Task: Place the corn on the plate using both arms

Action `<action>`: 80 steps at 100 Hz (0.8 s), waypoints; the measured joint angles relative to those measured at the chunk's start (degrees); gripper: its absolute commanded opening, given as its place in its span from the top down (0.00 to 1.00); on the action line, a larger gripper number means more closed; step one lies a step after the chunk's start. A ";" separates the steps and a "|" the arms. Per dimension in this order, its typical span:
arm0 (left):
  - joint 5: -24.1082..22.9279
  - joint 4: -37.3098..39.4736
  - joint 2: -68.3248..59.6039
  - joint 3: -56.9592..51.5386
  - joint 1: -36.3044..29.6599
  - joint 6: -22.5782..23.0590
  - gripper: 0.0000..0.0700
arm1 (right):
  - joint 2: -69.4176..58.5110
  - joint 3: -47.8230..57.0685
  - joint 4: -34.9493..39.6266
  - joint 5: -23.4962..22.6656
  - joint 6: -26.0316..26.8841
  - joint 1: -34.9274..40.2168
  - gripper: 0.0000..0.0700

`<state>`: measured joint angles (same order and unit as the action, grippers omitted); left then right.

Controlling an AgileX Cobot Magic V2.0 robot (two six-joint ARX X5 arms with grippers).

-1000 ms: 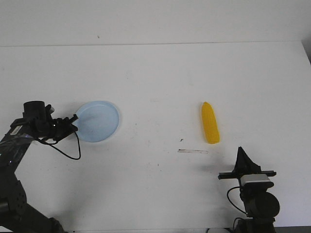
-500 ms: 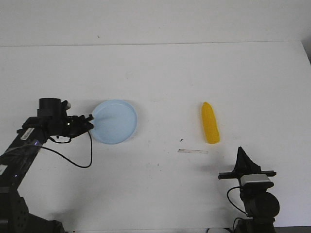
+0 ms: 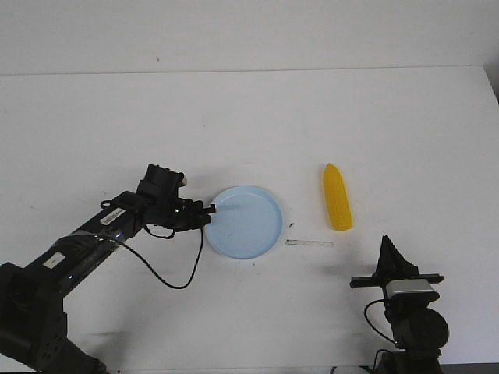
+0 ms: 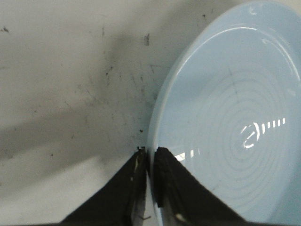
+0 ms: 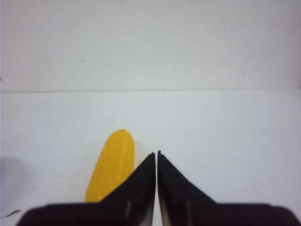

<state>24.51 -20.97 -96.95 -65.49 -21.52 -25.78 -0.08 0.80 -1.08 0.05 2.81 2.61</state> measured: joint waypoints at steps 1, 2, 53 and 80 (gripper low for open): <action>-0.20 0.13 -0.09 0.00 -0.09 -0.17 1.00 | 0.00 0.00 0.00 0.00 0.00 0.00 0.99; -0.42 0.26 -0.20 0.00 -0.17 -0.35 1.00 | 0.00 0.00 0.00 0.00 0.00 0.00 0.99; -4.76 1.22 -0.39 0.00 -0.92 -2.03 0.76 | 0.00 0.00 0.00 0.00 0.00 0.00 0.99; -5.20 1.14 5.68 0.00 -0.57 -2.03 0.77 | 0.00 0.00 0.00 0.00 0.00 0.00 0.99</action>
<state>19.31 -19.84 -91.26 -65.49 -22.09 -27.81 -0.08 0.80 -1.08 0.05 2.81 2.61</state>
